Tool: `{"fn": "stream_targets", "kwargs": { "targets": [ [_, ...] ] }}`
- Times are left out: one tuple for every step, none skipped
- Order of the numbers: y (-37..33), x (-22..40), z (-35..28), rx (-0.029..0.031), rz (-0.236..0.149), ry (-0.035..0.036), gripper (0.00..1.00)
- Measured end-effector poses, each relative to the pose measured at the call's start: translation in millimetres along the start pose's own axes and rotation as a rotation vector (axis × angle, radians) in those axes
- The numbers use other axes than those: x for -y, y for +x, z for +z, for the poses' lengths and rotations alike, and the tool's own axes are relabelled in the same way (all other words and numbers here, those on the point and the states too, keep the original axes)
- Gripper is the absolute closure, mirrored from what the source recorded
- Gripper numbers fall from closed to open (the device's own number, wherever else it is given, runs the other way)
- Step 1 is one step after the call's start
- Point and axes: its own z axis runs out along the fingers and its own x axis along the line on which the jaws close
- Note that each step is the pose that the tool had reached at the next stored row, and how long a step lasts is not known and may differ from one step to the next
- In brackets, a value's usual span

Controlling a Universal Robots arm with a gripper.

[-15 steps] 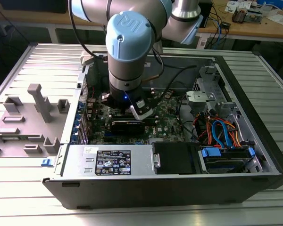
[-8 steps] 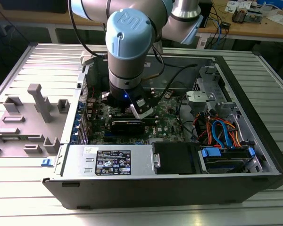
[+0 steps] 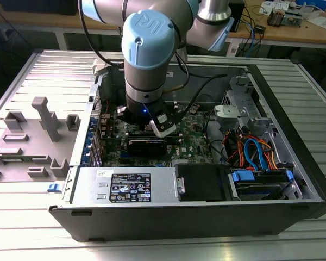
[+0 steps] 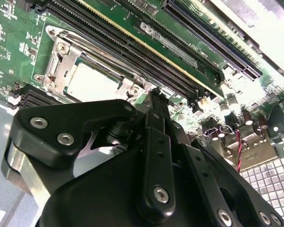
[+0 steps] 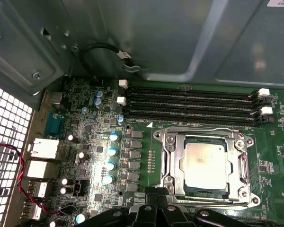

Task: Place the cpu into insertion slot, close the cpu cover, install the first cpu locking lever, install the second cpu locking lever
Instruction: 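Install the second cpu locking lever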

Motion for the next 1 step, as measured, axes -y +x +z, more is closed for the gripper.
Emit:
{"fn": "stream_targets", "kwargs": {
  "targets": [
    [0.0,0.0,0.0,0.0,0.0,0.0,0.89]
  ]
}}
